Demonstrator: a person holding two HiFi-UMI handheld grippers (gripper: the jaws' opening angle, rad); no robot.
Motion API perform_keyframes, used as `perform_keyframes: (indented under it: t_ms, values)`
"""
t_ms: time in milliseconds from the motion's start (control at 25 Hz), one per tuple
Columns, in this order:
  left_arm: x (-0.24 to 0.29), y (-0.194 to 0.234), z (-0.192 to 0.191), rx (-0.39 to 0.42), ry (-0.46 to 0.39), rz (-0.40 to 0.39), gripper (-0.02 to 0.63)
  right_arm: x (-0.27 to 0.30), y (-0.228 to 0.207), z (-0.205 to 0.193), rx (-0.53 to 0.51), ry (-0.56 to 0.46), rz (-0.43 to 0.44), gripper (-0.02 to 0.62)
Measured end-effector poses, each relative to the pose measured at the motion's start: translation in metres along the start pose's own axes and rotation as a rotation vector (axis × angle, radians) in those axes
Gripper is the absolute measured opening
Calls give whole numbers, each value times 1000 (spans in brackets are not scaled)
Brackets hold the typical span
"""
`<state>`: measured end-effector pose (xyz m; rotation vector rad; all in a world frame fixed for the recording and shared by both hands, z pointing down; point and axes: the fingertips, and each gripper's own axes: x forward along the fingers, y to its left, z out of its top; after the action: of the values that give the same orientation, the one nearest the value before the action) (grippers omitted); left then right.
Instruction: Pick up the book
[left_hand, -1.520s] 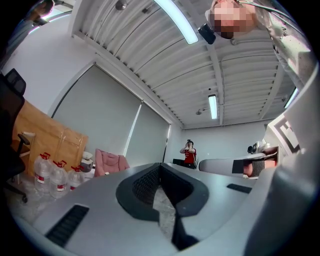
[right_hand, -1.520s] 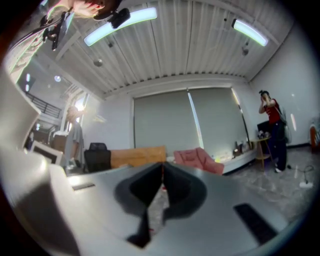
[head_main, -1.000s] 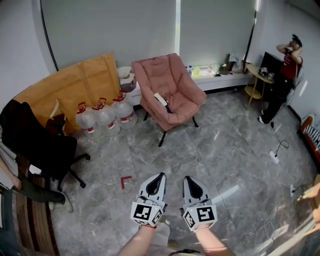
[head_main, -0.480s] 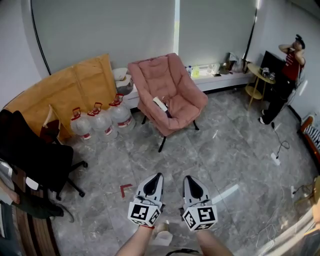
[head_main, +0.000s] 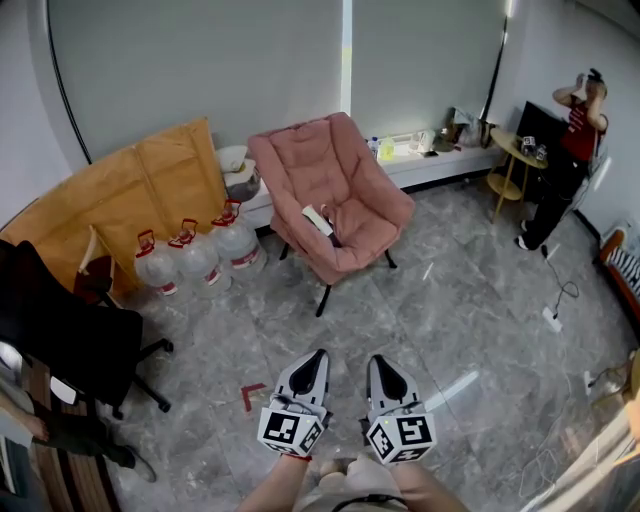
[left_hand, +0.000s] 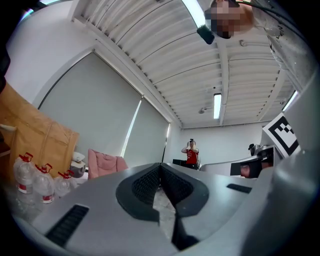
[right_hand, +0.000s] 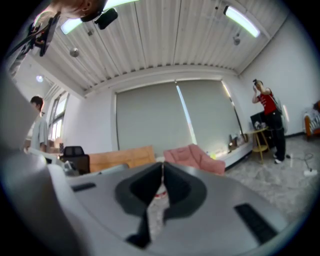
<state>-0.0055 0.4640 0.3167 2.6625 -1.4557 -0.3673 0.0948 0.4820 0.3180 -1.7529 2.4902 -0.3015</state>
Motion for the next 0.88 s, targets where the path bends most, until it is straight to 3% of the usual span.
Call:
perform_keyframes:
  t_ms: [400,880]
  values:
    - [32,37,-5,-7,7,42,15,56,-7,-7,4,33,43,14]
    - [125,80,-3,3,-15,33,15,156,-42,10,-22,33,93,14]
